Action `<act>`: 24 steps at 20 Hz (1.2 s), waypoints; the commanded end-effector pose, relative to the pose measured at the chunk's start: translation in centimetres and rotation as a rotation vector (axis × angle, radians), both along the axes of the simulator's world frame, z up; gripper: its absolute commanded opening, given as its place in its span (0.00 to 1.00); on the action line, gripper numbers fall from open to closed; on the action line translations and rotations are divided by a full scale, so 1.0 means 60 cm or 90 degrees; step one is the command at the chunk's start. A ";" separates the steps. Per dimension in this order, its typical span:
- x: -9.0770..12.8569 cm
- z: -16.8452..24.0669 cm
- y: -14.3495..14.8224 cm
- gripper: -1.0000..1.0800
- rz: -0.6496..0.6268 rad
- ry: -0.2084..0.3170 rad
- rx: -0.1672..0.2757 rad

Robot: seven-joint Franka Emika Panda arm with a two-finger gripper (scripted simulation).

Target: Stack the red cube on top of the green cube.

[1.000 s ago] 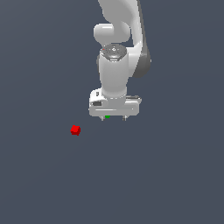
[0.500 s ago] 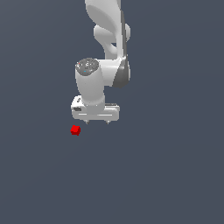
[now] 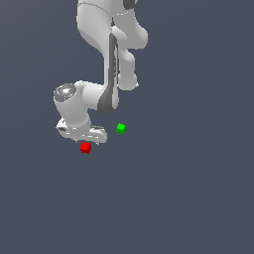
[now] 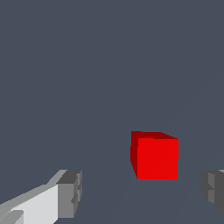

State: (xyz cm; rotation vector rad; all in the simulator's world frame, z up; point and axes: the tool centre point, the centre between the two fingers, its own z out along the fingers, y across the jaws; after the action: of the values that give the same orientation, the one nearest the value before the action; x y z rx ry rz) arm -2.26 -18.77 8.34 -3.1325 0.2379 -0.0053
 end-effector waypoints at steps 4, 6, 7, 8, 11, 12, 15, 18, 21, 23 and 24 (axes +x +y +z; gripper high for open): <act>-0.007 -0.021 -0.039 0.96 -0.012 0.002 0.000; -0.007 -0.023 -0.042 0.96 -0.013 0.002 0.000; -0.008 -0.021 -0.040 0.96 -0.013 0.003 0.000; -0.008 -0.022 -0.040 0.96 -0.013 0.003 0.000; -0.008 -0.030 -0.040 0.96 -0.013 0.003 0.000; -0.008 -0.035 -0.040 0.96 -0.013 0.003 0.000; -0.008 -0.057 -0.040 0.96 -0.013 0.003 0.000; -0.009 -0.083 -0.040 0.96 -0.013 0.002 0.000; -0.008 -0.099 -0.041 0.96 -0.013 0.002 0.000; -0.007 -0.105 -0.042 0.96 -0.013 0.002 0.000; -0.007 -0.106 -0.042 0.96 -0.013 0.002 0.000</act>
State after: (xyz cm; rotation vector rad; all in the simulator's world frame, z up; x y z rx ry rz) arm -2.75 -21.24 2.18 -3.1296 0.2703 0.0026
